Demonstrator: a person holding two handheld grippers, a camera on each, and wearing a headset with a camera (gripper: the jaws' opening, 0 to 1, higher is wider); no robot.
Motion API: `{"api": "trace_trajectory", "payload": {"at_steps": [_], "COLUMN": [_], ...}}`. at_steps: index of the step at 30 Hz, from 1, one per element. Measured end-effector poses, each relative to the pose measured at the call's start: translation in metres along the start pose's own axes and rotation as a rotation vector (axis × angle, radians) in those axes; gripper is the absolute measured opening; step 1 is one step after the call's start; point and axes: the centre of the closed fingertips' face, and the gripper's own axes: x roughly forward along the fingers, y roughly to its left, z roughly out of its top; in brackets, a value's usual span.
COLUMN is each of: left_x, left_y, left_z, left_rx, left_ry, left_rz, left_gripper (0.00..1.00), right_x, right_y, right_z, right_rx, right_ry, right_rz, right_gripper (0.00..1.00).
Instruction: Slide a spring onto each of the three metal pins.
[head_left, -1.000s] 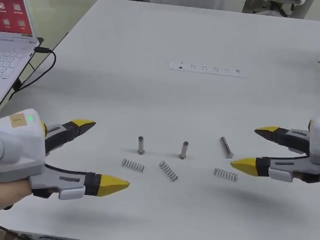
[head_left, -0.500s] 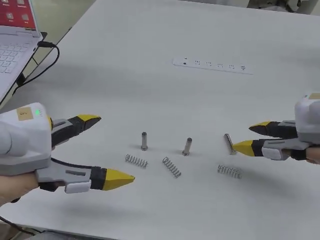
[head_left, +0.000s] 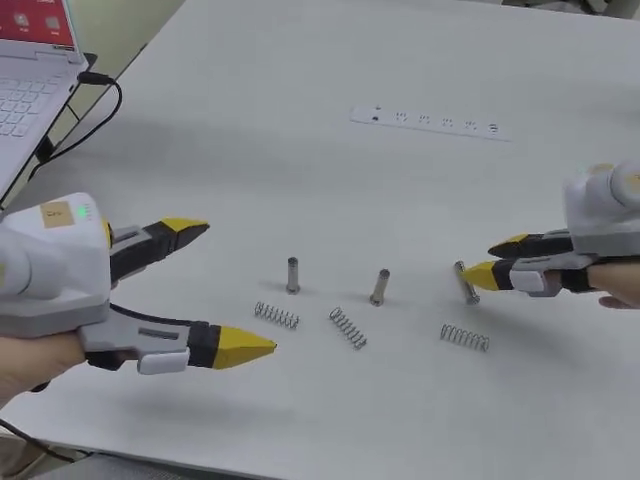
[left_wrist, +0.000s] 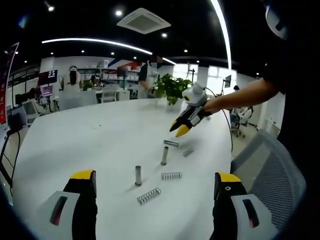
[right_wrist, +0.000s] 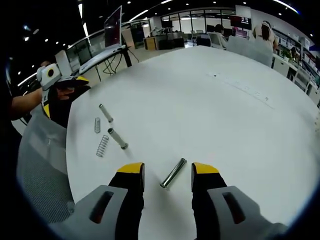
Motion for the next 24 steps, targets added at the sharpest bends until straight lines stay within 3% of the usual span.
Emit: {"api": "trace_trajectory", "payload": {"at_steps": [16, 24], "left_x": [-0.001, -0.002], "left_y": [0.001, 0.000], "left_z": [-0.007, -0.012], "left_rx": [-0.004, -0.008], "left_ry": [0.018, 0.030], "left_rz": [0.002, 0.006], "left_gripper": [0.95, 0.94], "right_x": [0.028, 0.033], "right_y": [-0.014, -0.016], "right_z": [-0.017, -0.022], "right_rx": [0.116, 0.175], "right_ry": [0.156, 0.187], "right_rz": [-0.026, -0.030], "right_gripper": [0.21, 0.19]}}
